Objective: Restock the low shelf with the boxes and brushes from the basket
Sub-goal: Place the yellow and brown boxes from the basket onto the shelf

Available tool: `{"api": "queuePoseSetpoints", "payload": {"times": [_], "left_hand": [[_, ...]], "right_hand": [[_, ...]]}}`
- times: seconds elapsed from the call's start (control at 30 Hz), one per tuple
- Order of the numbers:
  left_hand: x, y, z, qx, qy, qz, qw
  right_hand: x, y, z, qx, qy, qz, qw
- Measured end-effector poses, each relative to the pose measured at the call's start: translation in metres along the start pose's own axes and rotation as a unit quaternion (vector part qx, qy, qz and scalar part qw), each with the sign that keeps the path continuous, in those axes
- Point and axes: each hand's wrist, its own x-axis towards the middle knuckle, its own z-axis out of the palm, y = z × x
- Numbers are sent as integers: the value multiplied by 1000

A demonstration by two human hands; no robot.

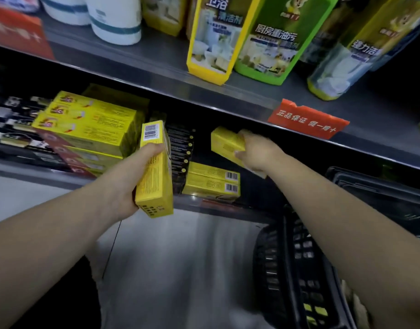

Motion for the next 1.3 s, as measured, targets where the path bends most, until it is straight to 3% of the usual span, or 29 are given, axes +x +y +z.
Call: {"api": "queuePoseSetpoints", "payload": {"times": [0.1,0.27,0.4,0.57,0.67,0.77,0.83,0.87,0.9,0.93,0.97,1.0,1.1,1.3], "left_hand": [[5,2,-7,19,-30,-5,999],[24,14,3,53,2,-6,999],[41,14,1,134,-4,44,990],[49,14,8,97,32,-21,994],[46,7,4,61,2,-27,998],[45,6,6,67,-9,-30,997],[44,5,8,78,-11,-30,996],[44,5,9,90,-10,-26,996],[43,5,10,103,-8,-20,994],[43,4,10,125,-8,-9,992],[42,4,11,153,-10,4,988],[42,3,13,185,-17,22,982],[38,0,17,253,-31,60,965],[38,4,19,351,-27,123,928]], "right_hand": [[37,4,23,-96,-38,4,995],[66,1,69,-12,-147,-18,989],[75,-3,88,26,-200,-41,978],[79,15,89,66,-219,31,973],[74,16,89,74,-241,33,967],[65,2,75,15,-213,8,977],[54,-15,58,141,-172,-39,974],[46,-25,47,281,-164,-56,944],[35,-34,36,428,-171,-65,885],[25,-39,27,534,-187,-76,821],[18,-41,21,581,-195,-103,783],[13,-41,14,570,-194,-141,786],[2,-31,7,449,-190,-216,846],[-8,12,9,461,-133,-119,869]]}}
